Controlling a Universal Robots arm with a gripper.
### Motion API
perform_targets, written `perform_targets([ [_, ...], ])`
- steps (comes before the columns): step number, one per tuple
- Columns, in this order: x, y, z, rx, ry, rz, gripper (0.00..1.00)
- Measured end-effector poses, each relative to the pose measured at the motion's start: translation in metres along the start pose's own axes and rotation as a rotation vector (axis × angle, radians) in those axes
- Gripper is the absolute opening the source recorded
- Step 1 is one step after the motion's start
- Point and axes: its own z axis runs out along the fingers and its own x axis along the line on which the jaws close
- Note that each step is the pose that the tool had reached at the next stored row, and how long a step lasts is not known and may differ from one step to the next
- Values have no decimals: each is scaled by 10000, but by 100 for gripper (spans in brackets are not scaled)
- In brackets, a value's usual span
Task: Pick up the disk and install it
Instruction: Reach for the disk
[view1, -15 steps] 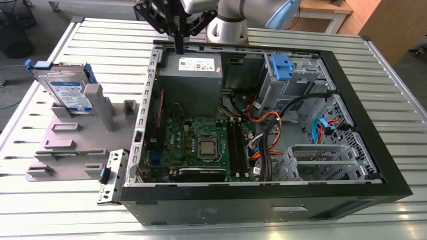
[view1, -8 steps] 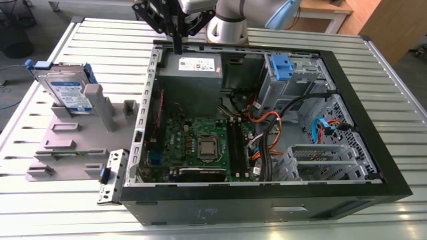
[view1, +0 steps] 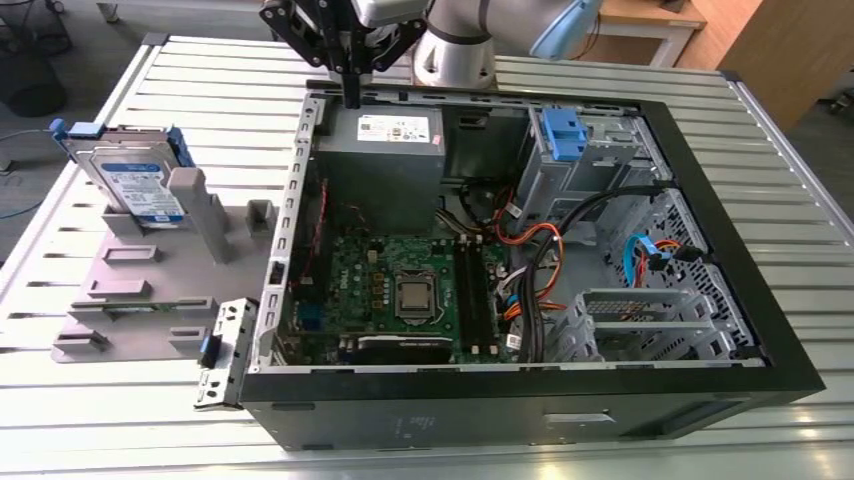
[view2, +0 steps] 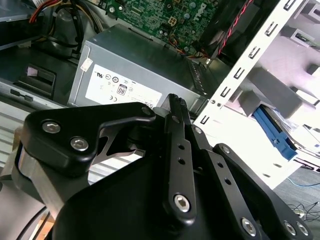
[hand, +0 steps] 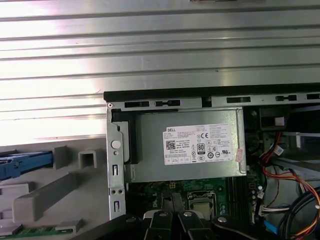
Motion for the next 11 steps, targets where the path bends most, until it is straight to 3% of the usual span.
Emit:
perform_targets([
  [11,65,-5,-2,0,0,0,11],
])
